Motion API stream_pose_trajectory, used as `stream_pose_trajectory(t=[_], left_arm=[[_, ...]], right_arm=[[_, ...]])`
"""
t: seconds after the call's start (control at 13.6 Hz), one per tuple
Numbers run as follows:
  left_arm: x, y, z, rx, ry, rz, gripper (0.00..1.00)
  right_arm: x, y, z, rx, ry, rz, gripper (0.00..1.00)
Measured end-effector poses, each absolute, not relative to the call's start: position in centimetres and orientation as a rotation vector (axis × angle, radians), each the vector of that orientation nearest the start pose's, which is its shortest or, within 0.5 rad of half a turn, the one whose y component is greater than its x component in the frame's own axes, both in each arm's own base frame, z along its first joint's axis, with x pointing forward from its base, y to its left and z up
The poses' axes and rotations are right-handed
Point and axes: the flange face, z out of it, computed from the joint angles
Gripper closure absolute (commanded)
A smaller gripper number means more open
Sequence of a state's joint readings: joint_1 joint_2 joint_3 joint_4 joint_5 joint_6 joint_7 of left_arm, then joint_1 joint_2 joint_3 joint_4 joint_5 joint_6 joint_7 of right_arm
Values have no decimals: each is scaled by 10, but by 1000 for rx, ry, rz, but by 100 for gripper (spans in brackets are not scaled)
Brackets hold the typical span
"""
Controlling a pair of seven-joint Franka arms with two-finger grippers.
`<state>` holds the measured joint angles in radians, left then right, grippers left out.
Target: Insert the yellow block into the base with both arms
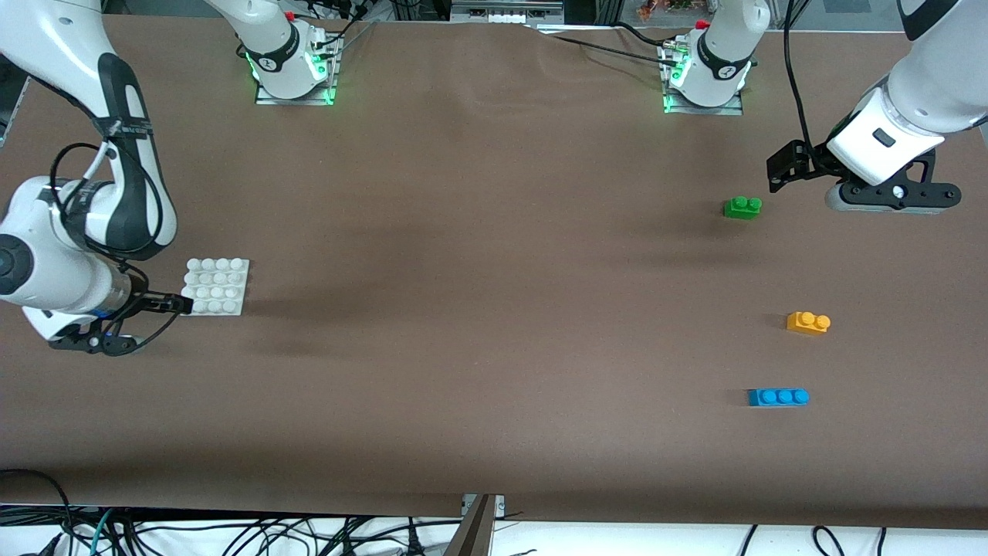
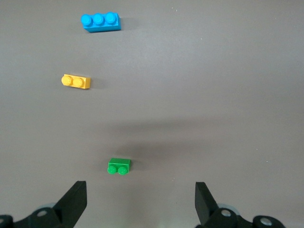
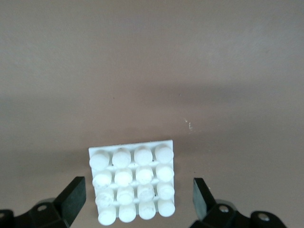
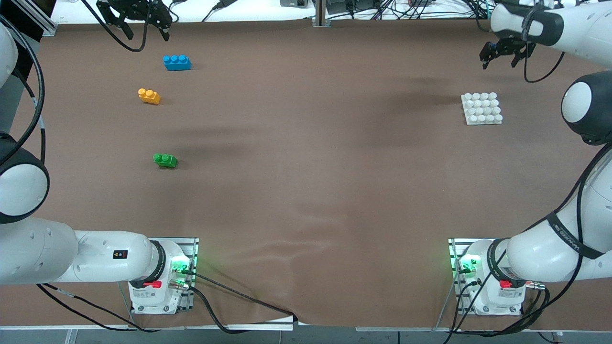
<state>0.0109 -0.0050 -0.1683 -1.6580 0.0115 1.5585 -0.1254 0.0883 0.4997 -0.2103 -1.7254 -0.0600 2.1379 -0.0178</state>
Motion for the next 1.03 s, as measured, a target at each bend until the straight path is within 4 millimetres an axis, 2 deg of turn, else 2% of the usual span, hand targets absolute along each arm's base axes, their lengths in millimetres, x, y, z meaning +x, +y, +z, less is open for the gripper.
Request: stream_pose_trajectory(t=[0.22, 0.59, 1.03], left_arm=[[541, -88, 585, -3112, 60, 143, 0], [540, -91, 585, -3112, 63, 143, 0], [540, -93, 585, -3111, 62, 143, 0]], right_arm=[[635, -72, 262, -3278, 83, 171, 0], [608, -82, 224, -3281, 98, 142, 0], [592, -82, 206, -3276, 98, 167, 0]])
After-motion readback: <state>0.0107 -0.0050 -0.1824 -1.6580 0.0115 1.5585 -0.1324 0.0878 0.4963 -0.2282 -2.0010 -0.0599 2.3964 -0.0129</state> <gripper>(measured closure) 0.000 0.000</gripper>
